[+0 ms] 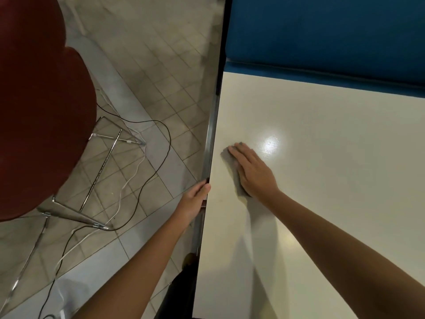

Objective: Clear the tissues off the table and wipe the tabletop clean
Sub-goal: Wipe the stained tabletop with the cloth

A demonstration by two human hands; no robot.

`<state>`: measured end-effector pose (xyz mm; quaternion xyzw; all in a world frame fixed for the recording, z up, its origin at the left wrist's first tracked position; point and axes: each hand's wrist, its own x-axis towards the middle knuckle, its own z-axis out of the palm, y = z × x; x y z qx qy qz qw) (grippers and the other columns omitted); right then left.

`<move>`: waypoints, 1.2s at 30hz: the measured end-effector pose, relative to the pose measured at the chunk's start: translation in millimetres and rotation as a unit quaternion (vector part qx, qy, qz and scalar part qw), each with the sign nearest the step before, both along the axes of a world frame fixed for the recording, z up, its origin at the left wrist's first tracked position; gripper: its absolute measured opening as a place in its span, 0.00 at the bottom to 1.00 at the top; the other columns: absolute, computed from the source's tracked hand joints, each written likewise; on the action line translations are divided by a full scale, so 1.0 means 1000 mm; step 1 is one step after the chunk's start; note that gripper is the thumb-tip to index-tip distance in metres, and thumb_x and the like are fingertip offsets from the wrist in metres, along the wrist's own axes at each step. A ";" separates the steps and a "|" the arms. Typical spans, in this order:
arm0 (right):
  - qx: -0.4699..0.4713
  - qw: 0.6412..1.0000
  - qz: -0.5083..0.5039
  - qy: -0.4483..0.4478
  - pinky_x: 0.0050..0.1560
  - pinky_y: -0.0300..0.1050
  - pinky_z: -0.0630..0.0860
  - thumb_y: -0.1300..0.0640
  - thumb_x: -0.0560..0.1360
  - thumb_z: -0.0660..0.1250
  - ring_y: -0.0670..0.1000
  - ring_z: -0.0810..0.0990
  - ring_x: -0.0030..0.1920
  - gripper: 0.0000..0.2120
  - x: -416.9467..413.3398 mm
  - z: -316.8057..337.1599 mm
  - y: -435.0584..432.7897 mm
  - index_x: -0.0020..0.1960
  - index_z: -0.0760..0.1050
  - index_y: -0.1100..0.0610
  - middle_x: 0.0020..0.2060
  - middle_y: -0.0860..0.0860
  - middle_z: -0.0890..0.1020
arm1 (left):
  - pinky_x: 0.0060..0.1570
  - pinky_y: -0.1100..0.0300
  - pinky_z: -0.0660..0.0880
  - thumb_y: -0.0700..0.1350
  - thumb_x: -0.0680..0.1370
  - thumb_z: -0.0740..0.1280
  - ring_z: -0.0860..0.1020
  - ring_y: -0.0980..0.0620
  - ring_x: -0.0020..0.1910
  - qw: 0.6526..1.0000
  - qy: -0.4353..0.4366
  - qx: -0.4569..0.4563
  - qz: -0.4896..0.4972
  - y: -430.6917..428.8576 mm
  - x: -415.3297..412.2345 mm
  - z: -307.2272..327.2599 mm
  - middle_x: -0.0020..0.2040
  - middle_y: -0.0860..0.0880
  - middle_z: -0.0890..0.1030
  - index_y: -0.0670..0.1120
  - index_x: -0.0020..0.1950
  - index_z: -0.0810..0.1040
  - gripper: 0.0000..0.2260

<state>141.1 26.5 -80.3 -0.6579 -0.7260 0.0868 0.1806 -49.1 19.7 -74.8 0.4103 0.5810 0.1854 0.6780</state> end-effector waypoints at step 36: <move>0.021 0.993 0.114 0.023 0.57 0.45 0.75 0.61 0.72 0.55 0.55 0.75 0.63 0.21 -0.042 0.010 -0.057 0.63 0.74 0.58 0.61 0.55 0.78 | 0.43 0.60 0.73 0.52 0.82 0.51 0.77 0.52 0.45 0.977 -0.101 -0.144 0.122 -0.005 0.002 0.012 0.50 0.48 0.78 0.45 0.64 0.71 0.17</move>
